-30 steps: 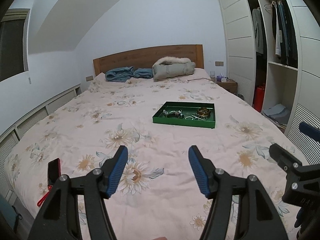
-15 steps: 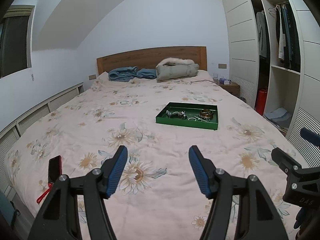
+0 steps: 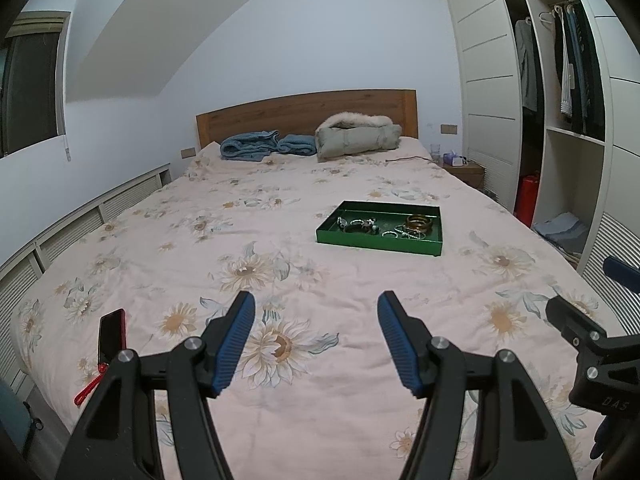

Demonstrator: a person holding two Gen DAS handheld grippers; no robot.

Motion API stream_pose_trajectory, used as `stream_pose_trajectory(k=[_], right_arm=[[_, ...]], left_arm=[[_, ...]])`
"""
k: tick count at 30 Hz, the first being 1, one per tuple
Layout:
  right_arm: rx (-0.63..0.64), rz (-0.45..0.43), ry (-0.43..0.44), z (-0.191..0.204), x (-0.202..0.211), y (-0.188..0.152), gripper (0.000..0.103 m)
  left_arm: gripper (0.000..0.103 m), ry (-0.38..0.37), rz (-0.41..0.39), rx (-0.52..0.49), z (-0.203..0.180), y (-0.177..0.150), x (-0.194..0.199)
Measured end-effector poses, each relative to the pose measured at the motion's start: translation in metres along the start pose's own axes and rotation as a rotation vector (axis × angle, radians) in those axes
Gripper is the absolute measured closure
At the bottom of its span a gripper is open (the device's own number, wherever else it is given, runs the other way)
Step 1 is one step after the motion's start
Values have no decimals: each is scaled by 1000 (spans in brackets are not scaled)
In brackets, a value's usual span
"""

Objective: Organize jewelry

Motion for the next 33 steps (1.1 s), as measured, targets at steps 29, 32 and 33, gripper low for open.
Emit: stream_pose_trajectory(k=[29,32,33], right_arm=[[-18,2,-12,-12,-1,-8,0],[-17,5,-13,-11,-2,-9,0],[-16,6,-14,-11,-2,-9,0]], left_arm=[[41,7,27,-6,2,-16,-6],[41,5,31,-5,3,-17,-6],[41,5,32,-5,2,-16,-6]])
Point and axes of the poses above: each gripper's, at about its wrist camera, not at the fingertips, and x roughly against the way its jaws point, z to its left, y to its top, the point moved 10 cm from there along -x, roughly the way its jaws point, and after that the axes turned 9 degrees about x, right-handed, at the moved point
